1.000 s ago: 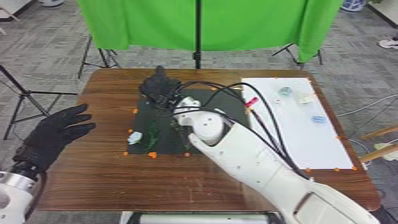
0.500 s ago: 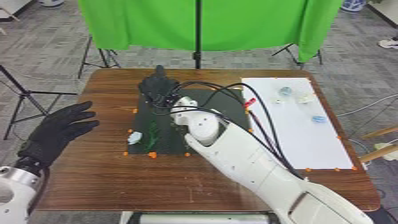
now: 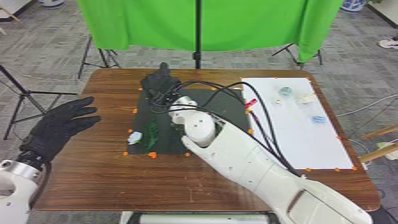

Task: Arrange flowers

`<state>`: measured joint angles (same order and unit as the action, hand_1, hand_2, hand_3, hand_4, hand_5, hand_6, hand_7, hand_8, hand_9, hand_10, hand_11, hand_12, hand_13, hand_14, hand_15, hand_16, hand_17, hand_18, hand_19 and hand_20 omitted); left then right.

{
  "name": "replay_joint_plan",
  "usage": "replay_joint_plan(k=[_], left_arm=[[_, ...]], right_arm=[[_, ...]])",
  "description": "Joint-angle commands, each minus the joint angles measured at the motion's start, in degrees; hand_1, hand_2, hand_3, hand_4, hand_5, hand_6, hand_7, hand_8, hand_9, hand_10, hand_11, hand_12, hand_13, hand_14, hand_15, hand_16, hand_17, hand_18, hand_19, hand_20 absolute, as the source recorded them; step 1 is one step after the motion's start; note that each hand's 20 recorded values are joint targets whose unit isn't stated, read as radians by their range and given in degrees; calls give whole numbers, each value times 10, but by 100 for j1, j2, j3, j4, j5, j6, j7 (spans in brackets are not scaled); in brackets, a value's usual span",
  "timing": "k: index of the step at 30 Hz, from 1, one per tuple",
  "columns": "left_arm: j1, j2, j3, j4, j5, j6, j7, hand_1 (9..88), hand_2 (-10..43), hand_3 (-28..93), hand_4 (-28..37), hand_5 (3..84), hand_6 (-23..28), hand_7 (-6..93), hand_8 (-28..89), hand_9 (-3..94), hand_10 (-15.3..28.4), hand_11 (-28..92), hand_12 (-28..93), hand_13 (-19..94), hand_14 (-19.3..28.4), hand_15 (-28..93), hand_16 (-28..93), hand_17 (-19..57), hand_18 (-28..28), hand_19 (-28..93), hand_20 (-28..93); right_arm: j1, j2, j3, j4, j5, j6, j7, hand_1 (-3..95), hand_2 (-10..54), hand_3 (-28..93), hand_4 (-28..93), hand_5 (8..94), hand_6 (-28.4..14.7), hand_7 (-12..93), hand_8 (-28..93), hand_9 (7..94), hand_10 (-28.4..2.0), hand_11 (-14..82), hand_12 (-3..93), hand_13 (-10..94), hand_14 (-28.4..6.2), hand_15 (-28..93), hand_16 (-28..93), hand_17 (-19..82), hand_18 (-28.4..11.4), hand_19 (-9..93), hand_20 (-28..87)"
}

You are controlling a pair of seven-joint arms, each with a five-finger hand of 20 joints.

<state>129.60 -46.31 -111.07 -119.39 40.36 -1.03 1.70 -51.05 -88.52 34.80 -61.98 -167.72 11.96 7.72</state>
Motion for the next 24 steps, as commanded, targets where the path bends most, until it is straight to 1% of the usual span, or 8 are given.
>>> replay_joint_plan(k=[1,3,4,5,8,14,21,24], left_arm=[[45,-47,34,47,30,-68,-51,263,-15,696,-267,346,51,200,-98,317,139,251,159,285,171,348,-22,-65,231,522,2],[71,-51,17,37,34,-65,-40,263,-15,695,-267,346,51,200,-98,316,139,250,159,284,171,347,-22,-65,231,522,3],[159,97,35,32,-72,40,60,263,-15,695,-267,346,51,200,-98,317,139,250,158,284,171,348,-22,-65,231,522,3],[182,123,40,31,-89,77,141,263,-15,695,-267,346,51,199,-98,317,139,250,158,284,171,348,-22,-65,231,522,3],[210,-23,-15,3,-26,35,81,263,-15,695,-267,346,51,200,-98,317,140,250,159,284,171,347,-22,-65,231,522,3],[596,-290,-167,-123,-32,147,321,263,-15,695,-267,346,51,200,-98,317,139,250,159,285,171,348,-22,-66,232,522,3],[808,-582,-297,-185,-2,109,227,264,-16,696,-268,346,52,199,-98,317,140,250,159,284,172,349,-21,-65,232,523,3],[753,-611,-295,-153,2,88,208,264,-16,697,-268,346,52,198,-98,317,140,251,159,284,172,349,-22,-66,232,523,3]], right_arm=[[152,-3,-32,-117,74,135,-12,371,-95,792,-283,672,13,448,-37,778,-74,333,341,691,-63,703,301,239,-199,739,503],[162,14,-45,-141,91,97,24,368,-95,795,-283,668,14,444,-34,773,-74,334,337,690,-64,704,302,238,-199,739,503],[79,-22,100,-163,43,49,-89,367,-95,796,-283,668,14,442,-34,771,-74,335,335,689,-64,704,302,238,-199,739,503],[206,57,-111,-167,216,96,35,366,-95,796,-283,668,14,441,-34,770,-75,335,334,689,-64,705,302,237,-199,739,503],[129,61,21,-261,216,58,-23,358,-95,800,-283,669,14,432,-34,767,-76,340,327,686,-64,707,301,236,-200,738,502],[284,526,153,-889,882,3,-118,335,-95,818,-283,655,15,401,-32,740,-82,362,276,669,-70,701,299,229,-202,731,500],[71,1897,697,-1600,1459,-273,68,302,-95,871,-281,586,6,363,-182,623,-98,363,262,575,-90,657,249,208,-201,716,480],[-31,2564,790,-1754,1797,-321,347,297,-95,879,-281,552,-2,362,-186,585,-104,361,259,541,-98,649,240,208,-201,719,476]])
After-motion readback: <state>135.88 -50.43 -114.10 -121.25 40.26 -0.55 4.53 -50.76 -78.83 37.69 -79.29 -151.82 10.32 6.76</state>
